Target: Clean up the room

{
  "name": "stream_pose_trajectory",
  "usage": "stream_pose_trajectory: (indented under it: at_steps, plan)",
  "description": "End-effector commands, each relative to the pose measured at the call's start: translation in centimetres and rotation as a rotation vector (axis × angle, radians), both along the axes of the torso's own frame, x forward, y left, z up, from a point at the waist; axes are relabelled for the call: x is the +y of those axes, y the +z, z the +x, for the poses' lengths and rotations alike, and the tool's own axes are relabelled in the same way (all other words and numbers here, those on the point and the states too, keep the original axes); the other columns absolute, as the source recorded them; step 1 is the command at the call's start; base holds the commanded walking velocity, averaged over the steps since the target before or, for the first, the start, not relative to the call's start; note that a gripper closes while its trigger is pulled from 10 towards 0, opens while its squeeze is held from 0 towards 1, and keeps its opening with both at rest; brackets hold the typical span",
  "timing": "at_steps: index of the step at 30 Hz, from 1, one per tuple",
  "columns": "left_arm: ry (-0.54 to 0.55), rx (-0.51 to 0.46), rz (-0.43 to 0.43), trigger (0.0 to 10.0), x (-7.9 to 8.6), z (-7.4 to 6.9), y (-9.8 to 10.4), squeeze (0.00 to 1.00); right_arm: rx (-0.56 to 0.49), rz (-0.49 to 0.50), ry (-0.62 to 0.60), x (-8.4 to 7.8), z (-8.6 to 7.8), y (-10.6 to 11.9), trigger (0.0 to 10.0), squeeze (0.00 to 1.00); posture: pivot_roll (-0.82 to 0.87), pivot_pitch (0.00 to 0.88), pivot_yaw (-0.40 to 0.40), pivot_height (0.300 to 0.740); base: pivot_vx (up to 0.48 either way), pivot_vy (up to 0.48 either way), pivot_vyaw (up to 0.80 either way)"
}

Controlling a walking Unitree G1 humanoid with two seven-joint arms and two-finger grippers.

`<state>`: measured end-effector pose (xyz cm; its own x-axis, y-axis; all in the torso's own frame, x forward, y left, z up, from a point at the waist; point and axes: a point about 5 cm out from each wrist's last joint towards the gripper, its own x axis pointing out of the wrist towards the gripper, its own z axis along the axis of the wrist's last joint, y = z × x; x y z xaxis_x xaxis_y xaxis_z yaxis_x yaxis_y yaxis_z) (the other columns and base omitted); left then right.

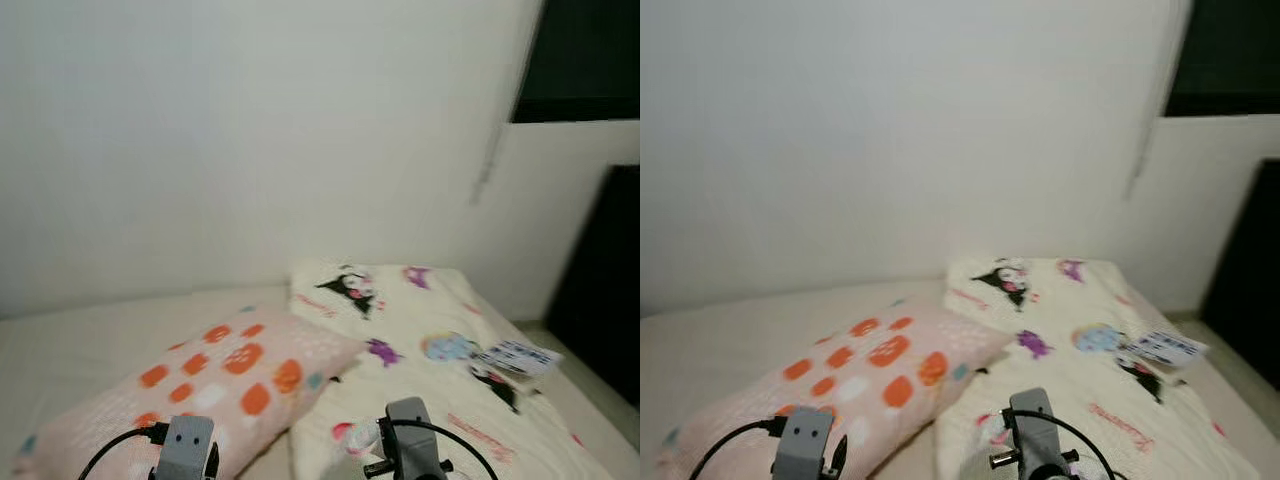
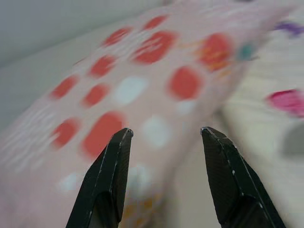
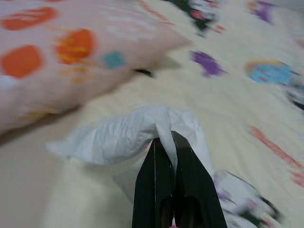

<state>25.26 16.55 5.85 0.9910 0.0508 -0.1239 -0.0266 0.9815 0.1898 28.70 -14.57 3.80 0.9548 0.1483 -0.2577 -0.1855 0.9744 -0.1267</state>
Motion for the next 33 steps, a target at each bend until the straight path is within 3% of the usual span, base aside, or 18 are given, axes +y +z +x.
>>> stream_pose_trajectory:
  at_steps: [1, 33]
  plan:
    - [0.0, 0.01, -0.002, 10.0, 0.1, -0.1, -0.3, 0.0, 0.004, 0.011, -0.006, -0.1, -0.2, -0.3, 10.0, 0.0, -0.04, 0.079, -0.018, 0.74, 0.0, 0.0, -0.8]
    - [0.01, -0.003, -0.026, 10.0, 0.0, 0.3, -0.1, 0.0, -0.03, 0.054, -0.032, -0.3, 1.0, 0.8, 10.0, 0.0, -0.05, 0.078, -0.029, 0.74, 0.0, 0.0, -0.8]
